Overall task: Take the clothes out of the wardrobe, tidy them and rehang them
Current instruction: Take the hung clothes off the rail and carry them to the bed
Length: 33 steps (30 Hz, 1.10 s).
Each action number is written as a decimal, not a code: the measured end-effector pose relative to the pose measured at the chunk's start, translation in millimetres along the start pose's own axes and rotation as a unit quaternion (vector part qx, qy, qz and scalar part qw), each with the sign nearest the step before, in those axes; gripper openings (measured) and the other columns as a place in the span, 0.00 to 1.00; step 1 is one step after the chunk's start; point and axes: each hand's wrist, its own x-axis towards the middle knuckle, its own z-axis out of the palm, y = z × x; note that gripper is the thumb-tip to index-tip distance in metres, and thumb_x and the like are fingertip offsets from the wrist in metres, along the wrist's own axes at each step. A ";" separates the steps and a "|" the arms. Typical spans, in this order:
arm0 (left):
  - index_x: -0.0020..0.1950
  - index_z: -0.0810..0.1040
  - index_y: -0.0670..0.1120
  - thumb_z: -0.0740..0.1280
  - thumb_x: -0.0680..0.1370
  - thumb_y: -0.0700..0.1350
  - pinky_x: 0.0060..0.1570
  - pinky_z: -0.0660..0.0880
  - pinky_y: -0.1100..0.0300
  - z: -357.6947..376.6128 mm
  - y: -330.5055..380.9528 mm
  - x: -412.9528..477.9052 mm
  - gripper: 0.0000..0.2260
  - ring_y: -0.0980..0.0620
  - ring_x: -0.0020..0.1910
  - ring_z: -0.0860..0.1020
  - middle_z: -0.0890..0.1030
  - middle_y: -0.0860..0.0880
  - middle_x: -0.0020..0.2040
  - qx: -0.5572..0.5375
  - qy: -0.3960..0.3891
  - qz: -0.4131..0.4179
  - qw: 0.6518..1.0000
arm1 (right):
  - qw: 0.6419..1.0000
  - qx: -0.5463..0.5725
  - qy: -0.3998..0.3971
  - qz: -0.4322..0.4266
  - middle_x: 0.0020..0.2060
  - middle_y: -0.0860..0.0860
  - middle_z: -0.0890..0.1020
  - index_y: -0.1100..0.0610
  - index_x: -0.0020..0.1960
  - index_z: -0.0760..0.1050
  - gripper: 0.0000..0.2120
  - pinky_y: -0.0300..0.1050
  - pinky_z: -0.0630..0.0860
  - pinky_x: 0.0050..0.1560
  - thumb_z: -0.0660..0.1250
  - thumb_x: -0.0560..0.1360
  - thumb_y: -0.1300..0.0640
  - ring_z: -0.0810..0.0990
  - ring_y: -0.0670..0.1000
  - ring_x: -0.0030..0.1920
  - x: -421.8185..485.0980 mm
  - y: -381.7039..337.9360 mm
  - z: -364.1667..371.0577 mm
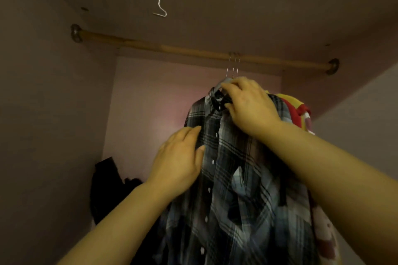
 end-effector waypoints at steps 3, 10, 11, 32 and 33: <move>0.74 0.61 0.46 0.58 0.80 0.50 0.66 0.65 0.51 15.2 -19.2 24.1 0.23 0.50 0.67 0.66 0.68 0.48 0.69 -0.003 0.006 0.019 1.000 | 0.999 -0.027 0.001 0.026 0.70 0.57 0.64 0.57 0.75 0.58 0.28 0.53 0.58 0.70 0.62 0.78 0.51 0.63 0.59 0.69 23.5 10.9 23.9; 0.74 0.61 0.46 0.58 0.80 0.51 0.65 0.61 0.60 49.8 -51.4 44.8 0.23 0.51 0.67 0.66 0.68 0.49 0.69 -0.005 0.009 0.035 0.999 | 0.990 -0.099 0.045 0.085 0.68 0.56 0.69 0.58 0.73 0.60 0.32 0.53 0.64 0.62 0.64 0.75 0.44 0.66 0.58 0.67 29.9 51.0 71.2; 0.74 0.61 0.47 0.58 0.80 0.52 0.65 0.61 0.61 53.3 -54.9 46.2 0.24 0.52 0.67 0.66 0.67 0.50 0.70 -0.001 0.008 0.036 0.999 | 0.990 -0.100 0.050 0.088 0.67 0.56 0.70 0.58 0.73 0.60 0.33 0.53 0.65 0.61 0.65 0.74 0.43 0.66 0.58 0.66 29.3 55.7 76.3; 0.75 0.58 0.45 0.62 0.77 0.55 0.68 0.60 0.51 9.9 -65.0 107.3 0.30 0.47 0.71 0.61 0.63 0.47 0.73 0.109 0.168 0.040 0.979 | 0.974 -0.023 0.223 -0.044 0.50 0.66 0.79 0.68 0.65 0.71 0.34 0.55 0.76 0.38 0.75 0.66 0.50 0.76 0.68 0.47 50.6 77.6 99.5; 0.75 0.57 0.46 0.62 0.76 0.56 0.68 0.59 0.50 6.7 -65.4 104.5 0.31 0.47 0.71 0.60 0.62 0.46 0.73 0.124 0.175 0.036 0.976 | 0.971 -0.014 0.231 -0.062 0.49 0.65 0.79 0.68 0.65 0.72 0.34 0.55 0.76 0.38 0.74 0.66 0.49 0.76 0.68 0.46 44.8 71.2 101.7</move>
